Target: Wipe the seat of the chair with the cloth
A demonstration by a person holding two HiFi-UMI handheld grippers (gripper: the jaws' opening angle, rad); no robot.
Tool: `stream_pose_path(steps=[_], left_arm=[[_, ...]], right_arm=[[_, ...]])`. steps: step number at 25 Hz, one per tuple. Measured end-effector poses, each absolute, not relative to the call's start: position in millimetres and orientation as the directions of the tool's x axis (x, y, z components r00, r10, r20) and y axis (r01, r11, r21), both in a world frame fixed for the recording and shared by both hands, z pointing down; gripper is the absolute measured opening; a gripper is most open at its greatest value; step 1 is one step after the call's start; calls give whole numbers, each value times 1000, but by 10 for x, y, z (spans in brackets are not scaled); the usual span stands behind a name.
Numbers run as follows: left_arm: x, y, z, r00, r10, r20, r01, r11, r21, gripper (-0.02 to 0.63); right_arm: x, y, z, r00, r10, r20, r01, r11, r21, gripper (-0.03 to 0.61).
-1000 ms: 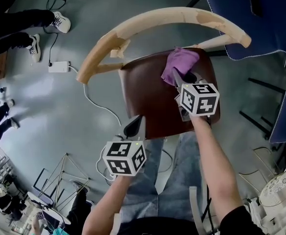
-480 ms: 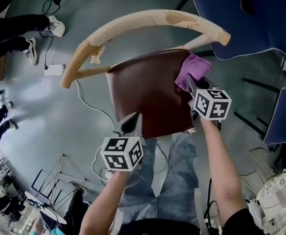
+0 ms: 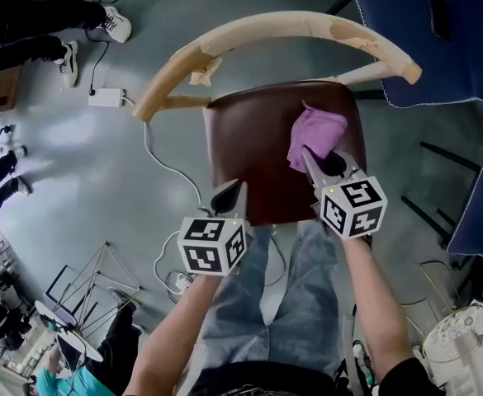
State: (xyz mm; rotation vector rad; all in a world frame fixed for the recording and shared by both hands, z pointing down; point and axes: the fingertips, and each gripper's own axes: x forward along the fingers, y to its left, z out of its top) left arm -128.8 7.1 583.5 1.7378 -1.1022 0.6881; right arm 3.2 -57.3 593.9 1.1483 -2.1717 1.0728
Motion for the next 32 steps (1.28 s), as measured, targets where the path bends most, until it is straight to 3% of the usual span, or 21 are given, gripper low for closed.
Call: stream_pose_path(steps=[6,14,22,32], left_arm=[[-1760,170,5881,395,-403,826,-916,-106,387,-8],[-2219,333,6011,368,-416,832,-922,-48,384,-8],[-2211,444,6012,392,-415,821,-909,-39,414,-8],[-1669,465,6032,439,-405,802,-889,-62,455,-7]], right_arm=[[-1098,-185,5913,-669,-363,649,-727,504,-467,63],[-1851,141,6247,-685,-268,678,-689,540,-483,63],[-1800,272,6361,-644,-257,721,-723,513,-463,63],[-1021,280,6365,-588,-283,757,-768,490,-413,63]])
